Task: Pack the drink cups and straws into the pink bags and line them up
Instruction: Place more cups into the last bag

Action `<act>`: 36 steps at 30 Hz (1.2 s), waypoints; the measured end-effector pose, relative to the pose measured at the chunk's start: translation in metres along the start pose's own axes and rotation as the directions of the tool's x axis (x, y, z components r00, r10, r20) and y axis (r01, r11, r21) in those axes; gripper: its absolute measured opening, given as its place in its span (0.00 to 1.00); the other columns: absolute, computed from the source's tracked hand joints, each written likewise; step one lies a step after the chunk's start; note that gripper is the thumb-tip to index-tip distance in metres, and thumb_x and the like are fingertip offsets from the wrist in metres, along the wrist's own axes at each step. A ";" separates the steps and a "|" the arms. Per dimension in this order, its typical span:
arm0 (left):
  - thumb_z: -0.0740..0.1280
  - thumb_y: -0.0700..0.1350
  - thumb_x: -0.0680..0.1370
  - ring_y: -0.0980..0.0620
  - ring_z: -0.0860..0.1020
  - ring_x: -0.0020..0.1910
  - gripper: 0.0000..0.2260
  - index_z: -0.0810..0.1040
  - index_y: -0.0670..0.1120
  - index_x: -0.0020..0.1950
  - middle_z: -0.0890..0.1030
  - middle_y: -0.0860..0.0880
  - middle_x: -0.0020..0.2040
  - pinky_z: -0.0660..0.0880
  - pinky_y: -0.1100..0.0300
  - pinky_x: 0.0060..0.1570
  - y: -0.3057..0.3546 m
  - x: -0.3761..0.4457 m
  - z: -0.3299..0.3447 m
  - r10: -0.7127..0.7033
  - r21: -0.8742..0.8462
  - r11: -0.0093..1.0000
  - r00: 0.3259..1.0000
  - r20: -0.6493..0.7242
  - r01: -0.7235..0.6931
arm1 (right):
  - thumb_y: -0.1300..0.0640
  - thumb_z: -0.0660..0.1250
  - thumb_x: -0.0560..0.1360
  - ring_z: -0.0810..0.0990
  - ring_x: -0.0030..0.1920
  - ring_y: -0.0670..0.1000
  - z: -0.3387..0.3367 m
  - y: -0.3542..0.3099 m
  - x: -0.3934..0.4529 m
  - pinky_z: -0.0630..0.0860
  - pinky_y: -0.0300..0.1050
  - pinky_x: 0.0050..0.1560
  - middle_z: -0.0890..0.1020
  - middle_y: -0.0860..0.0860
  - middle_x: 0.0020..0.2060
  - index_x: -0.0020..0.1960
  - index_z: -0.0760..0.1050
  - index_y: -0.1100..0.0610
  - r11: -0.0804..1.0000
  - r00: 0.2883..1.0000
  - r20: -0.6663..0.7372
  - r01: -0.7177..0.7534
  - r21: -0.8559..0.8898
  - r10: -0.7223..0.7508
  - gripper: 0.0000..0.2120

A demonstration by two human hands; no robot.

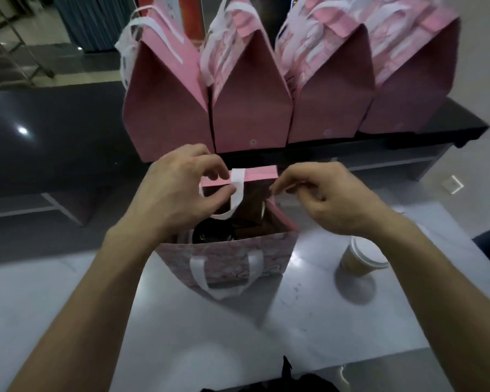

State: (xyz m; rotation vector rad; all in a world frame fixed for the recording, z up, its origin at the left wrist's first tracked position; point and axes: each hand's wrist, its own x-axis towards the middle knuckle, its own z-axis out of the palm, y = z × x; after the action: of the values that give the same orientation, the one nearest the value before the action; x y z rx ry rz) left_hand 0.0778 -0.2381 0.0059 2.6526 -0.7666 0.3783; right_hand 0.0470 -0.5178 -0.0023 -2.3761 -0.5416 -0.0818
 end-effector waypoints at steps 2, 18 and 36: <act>0.71 0.61 0.79 0.53 0.80 0.54 0.13 0.85 0.55 0.57 0.81 0.56 0.53 0.81 0.45 0.54 0.023 0.021 0.011 0.067 0.004 0.998 0.995 0.073 -0.067 | 0.68 0.63 0.79 0.85 0.54 0.41 -0.012 0.034 -0.026 0.80 0.36 0.55 0.86 0.38 0.49 0.54 0.85 0.49 0.998 0.983 -0.171 -0.061 -0.005 0.059 0.18; 0.71 0.61 0.80 0.52 0.80 0.60 0.17 0.83 0.55 0.65 0.82 0.56 0.60 0.79 0.47 0.61 0.120 0.069 0.087 0.018 0.001 1.000 0.966 0.256 -0.019 | 0.29 0.70 0.64 0.81 0.62 0.59 -0.007 0.184 -0.092 0.79 0.56 0.59 0.75 0.50 0.68 0.77 0.65 0.49 0.880 0.895 0.131 -0.376 -0.289 0.426 0.47; 0.81 0.56 0.73 0.59 0.76 0.71 0.24 0.84 0.59 0.69 0.80 0.60 0.73 0.73 0.53 0.74 -0.020 -0.020 0.001 -0.209 0.186 0.973 0.869 0.448 0.138 | 0.28 0.64 0.73 0.81 0.52 0.41 -0.023 -0.025 0.044 0.74 0.35 0.48 0.84 0.42 0.52 0.65 0.83 0.49 0.988 0.952 -0.306 0.033 0.152 0.015 0.32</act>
State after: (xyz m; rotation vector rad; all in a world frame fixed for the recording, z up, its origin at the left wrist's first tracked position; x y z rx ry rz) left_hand 0.0728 -0.2138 -0.0074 2.9651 -0.6370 -0.2787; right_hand 0.0785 -0.4999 0.0400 -2.1537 -0.3935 -0.3927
